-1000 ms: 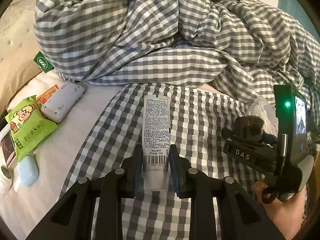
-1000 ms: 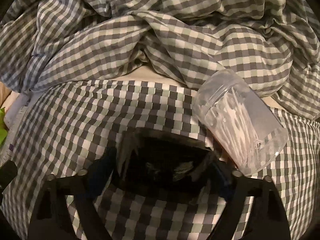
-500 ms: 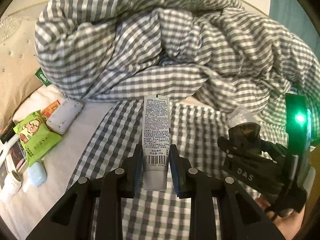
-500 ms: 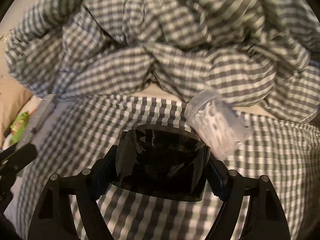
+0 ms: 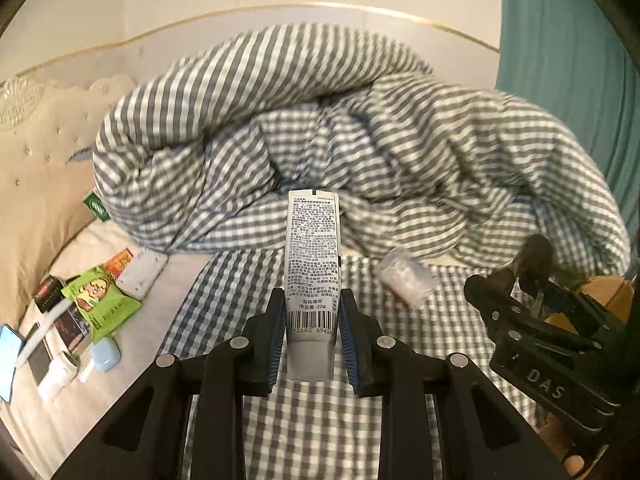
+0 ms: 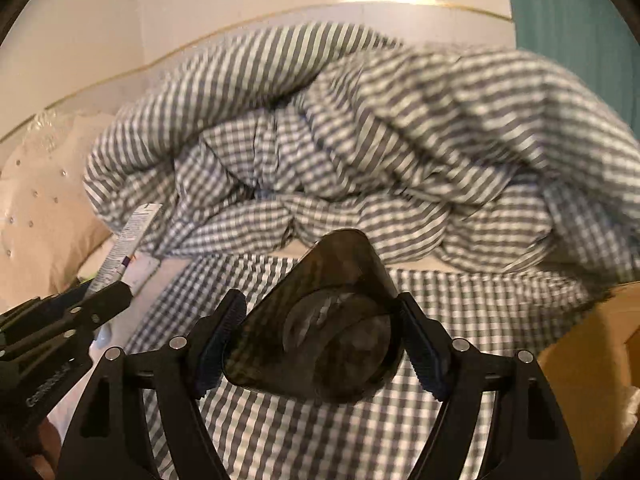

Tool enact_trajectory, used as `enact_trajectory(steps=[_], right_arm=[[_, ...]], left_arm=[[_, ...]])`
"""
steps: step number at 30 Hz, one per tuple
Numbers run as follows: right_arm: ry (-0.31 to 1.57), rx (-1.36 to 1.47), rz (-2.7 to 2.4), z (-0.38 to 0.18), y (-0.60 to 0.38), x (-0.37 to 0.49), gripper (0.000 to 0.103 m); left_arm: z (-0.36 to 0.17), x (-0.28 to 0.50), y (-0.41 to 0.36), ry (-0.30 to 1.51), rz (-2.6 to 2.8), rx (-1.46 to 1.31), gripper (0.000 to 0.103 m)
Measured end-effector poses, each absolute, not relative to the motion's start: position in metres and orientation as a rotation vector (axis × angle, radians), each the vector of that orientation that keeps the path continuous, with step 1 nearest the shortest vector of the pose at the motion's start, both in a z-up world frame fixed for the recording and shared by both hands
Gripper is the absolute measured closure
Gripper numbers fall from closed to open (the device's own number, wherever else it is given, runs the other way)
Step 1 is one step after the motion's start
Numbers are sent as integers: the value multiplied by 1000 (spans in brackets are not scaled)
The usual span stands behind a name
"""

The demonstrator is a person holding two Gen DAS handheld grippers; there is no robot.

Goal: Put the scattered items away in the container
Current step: 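Carry the white tube and black case with both tools over the box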

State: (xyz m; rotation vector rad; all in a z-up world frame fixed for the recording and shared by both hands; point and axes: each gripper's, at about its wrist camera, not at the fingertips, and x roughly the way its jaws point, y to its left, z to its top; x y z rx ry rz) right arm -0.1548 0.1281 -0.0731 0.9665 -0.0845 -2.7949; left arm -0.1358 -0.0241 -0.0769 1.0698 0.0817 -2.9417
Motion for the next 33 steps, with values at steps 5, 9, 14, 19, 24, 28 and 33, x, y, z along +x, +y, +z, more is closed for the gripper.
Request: enact_trajectory(steps=[5, 9, 14, 19, 24, 28, 33], right_arm=[[-108, 924, -2820, -46, 153, -124, 28], [-126, 909, -2839, -36, 173, -104, 28], [-150, 869, -2872, -17, 201, -74, 28], [-168, 841, -2914, -2, 233, -48, 28], [-186, 823, -2970, 10, 273, -22, 28], [-199, 805, -3028, 20, 308, -1, 28], [-218, 797, -3085, 29, 349, 23, 28]], left_arm=[[-48, -110, 4, 59, -2988, 1019, 77], [-34, -93, 23, 43, -3014, 999, 77], [-19, -75, 50, 16, -3050, 980, 77], [-7, -60, 82, -7, -3089, 973, 77], [-1, -48, 121, -19, -3141, 976, 77], [4, -37, 156, -35, -3187, 981, 77], [7, -27, 197, -50, -3240, 993, 77]])
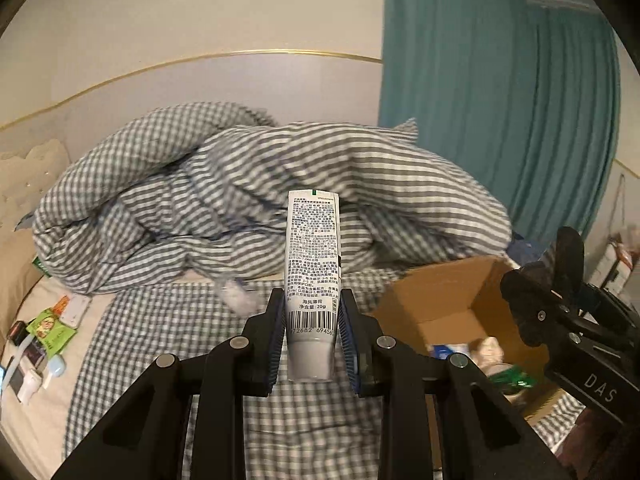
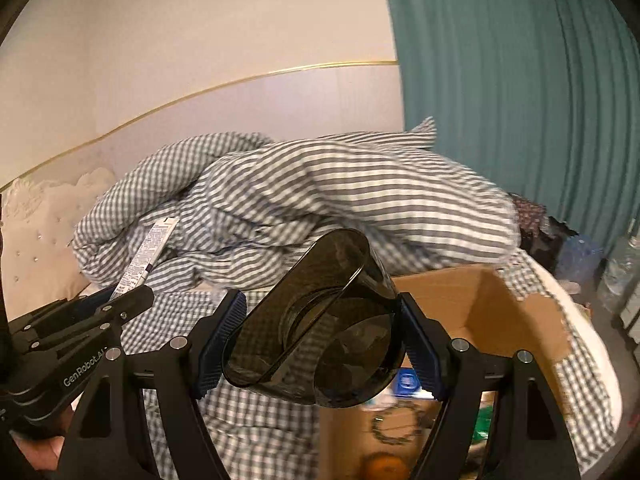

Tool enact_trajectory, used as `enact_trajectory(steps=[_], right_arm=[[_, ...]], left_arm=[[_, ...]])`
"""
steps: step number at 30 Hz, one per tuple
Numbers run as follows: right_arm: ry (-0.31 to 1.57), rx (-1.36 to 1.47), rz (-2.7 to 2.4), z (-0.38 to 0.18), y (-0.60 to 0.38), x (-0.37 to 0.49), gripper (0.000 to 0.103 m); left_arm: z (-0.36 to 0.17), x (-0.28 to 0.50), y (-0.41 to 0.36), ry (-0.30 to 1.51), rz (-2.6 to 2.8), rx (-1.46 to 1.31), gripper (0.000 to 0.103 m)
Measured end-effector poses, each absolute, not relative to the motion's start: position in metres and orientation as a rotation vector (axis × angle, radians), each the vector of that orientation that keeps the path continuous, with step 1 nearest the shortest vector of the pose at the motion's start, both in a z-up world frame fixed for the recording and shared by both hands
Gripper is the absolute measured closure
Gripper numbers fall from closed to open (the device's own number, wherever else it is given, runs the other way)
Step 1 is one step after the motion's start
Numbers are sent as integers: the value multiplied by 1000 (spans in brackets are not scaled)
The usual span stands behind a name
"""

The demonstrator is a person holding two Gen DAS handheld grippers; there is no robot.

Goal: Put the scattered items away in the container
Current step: 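Carry the white tube and black case with both tools over the box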

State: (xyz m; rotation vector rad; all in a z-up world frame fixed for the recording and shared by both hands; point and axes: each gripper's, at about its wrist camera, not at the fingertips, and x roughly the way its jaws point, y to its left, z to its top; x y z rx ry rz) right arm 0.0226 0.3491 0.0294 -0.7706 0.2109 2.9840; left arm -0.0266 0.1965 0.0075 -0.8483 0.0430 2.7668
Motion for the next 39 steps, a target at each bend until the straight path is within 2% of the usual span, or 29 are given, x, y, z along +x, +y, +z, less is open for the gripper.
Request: enact_trajectory(steps=[10, 18, 37, 39], right_arm=[[232, -718, 2896, 38, 413, 60, 28], [253, -720, 2847, 35, 444, 74, 28], [334, -882, 2795, -24, 478, 46, 28], [346, -883, 2780, -27, 480, 45, 23]], left_arm=[[16, -5, 269, 84, 2676, -810, 77], [14, 4, 299, 105, 2636, -809, 77], [-19, -18, 336, 163, 2598, -889, 77], [-21, -20, 336, 163, 2598, -895, 77]])
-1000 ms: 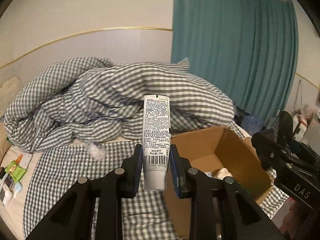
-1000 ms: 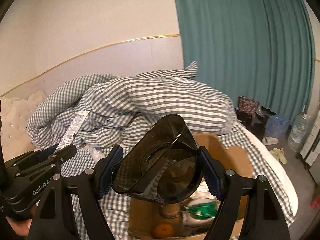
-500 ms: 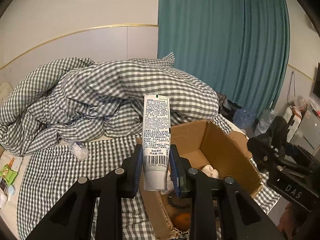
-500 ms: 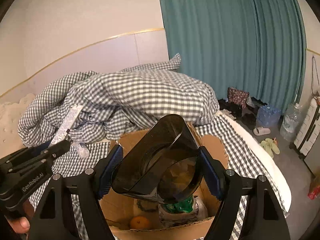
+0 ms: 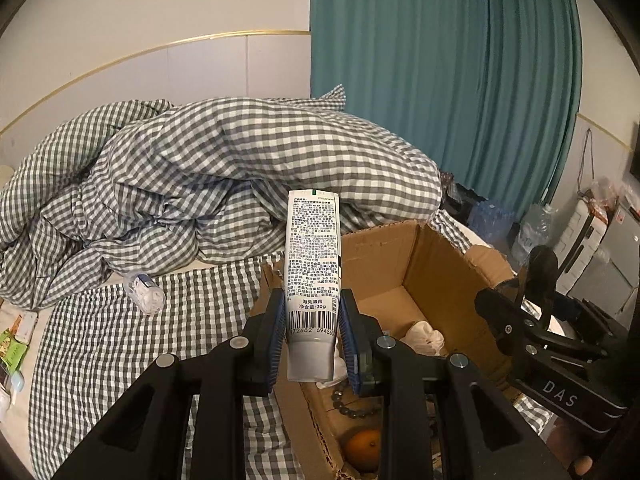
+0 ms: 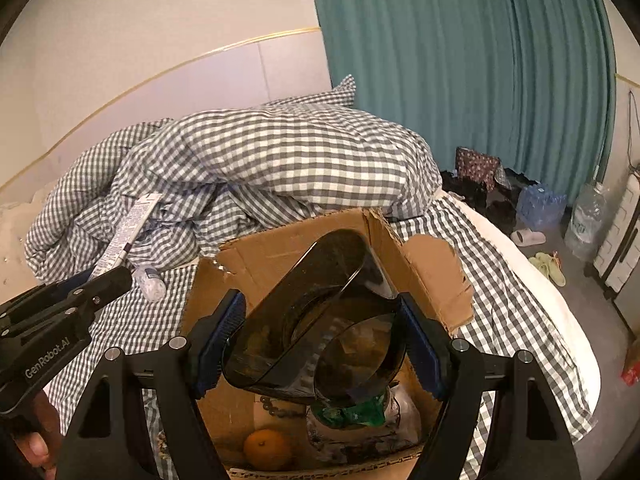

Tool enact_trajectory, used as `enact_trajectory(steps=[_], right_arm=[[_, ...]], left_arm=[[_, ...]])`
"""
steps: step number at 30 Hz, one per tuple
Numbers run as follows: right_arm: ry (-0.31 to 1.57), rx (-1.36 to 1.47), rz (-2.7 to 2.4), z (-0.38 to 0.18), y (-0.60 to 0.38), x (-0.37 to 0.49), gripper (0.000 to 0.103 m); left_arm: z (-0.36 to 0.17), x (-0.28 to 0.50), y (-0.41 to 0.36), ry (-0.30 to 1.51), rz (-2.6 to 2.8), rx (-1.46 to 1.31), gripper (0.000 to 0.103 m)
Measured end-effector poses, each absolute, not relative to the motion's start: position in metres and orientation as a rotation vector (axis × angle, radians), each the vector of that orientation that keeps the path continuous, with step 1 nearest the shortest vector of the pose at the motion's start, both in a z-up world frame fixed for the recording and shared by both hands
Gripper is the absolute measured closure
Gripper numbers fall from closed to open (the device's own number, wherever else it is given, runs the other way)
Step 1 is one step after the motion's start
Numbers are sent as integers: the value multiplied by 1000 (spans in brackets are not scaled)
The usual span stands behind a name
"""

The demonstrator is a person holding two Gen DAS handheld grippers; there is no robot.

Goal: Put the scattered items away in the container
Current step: 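Carry the white tube and black case with both tools over the box, then open both tools to drop the tube and black case into the box, then move the right tool back toward the clear cotton-swab container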

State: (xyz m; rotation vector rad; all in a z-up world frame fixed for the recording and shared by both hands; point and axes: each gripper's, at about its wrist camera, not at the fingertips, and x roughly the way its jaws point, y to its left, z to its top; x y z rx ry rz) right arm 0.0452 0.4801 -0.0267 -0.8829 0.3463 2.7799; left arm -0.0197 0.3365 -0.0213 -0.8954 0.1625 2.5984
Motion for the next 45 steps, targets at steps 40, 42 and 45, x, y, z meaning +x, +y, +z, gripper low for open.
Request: enact_trajectory(steps=[40, 42, 45], right_arm=[[352, -724, 2763, 3, 489, 60, 10], [343, -718, 2783, 7, 474, 55, 10], [333, -711, 2816, 12, 453, 48, 8]], left_arm=[[-29, -35, 329, 111, 2603, -964, 0], [-24, -37, 313, 95, 2628, -955, 0], [-16, -37, 289, 92, 2667, -939, 0]])
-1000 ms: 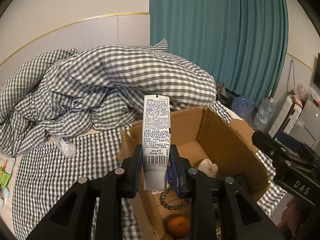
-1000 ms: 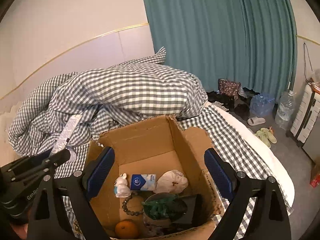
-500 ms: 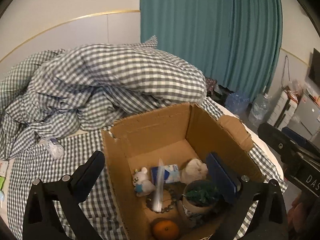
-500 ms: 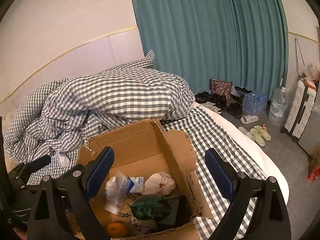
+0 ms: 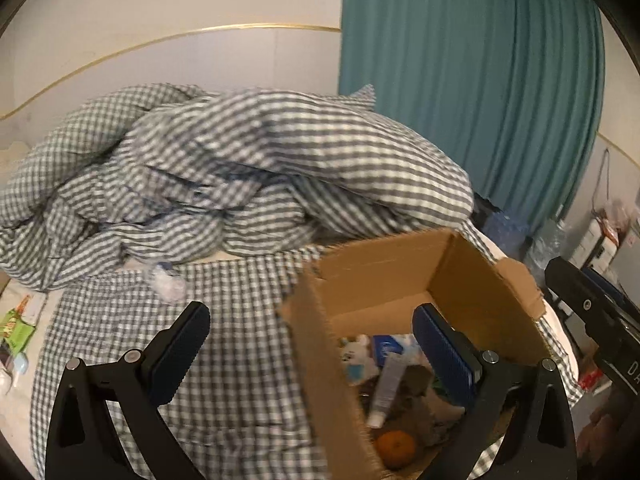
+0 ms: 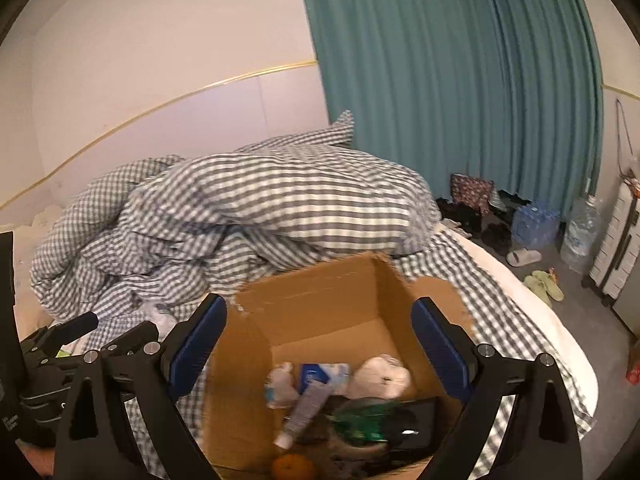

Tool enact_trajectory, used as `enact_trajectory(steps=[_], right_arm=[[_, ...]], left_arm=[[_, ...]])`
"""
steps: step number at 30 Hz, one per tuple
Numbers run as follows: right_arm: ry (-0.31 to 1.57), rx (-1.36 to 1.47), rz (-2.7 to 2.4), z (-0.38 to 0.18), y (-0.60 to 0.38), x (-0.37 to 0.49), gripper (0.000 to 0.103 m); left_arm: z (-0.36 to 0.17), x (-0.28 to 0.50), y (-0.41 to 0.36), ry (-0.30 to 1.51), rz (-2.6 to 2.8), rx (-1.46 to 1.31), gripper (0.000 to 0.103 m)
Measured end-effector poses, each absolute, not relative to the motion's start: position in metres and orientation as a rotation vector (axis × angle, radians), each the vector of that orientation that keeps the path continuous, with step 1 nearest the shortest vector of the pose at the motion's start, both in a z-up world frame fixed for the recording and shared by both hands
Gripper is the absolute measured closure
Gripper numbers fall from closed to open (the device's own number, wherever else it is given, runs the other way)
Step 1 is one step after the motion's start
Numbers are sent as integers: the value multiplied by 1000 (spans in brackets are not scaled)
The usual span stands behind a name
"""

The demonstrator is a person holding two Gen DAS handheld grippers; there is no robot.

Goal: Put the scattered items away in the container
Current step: 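Move the right tool back toward the clear cotton-swab container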

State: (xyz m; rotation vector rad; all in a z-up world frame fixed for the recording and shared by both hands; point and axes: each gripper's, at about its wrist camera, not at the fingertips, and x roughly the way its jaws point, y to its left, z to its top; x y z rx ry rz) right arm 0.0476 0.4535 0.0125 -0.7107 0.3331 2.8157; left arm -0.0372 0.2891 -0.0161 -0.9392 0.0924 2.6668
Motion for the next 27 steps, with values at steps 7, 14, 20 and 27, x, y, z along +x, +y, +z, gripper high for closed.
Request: enact_trajectory(steps=[7, 14, 20, 27], right_arm=[[304, -720, 2898, 20, 400, 27, 7], [290, -736, 2984, 24, 347, 6, 5], [270, -746, 3041, 26, 299, -11, 4], [190, -773, 3098, 28, 246, -24, 4]], left_arm=[[-8, -41, 227, 87, 2761, -933, 0], [-3, -46, 166, 49, 2837, -928, 0], [-1, -50, 114, 46, 2894, -931, 0], [-1, -51, 50, -41, 2956, -939, 0]])
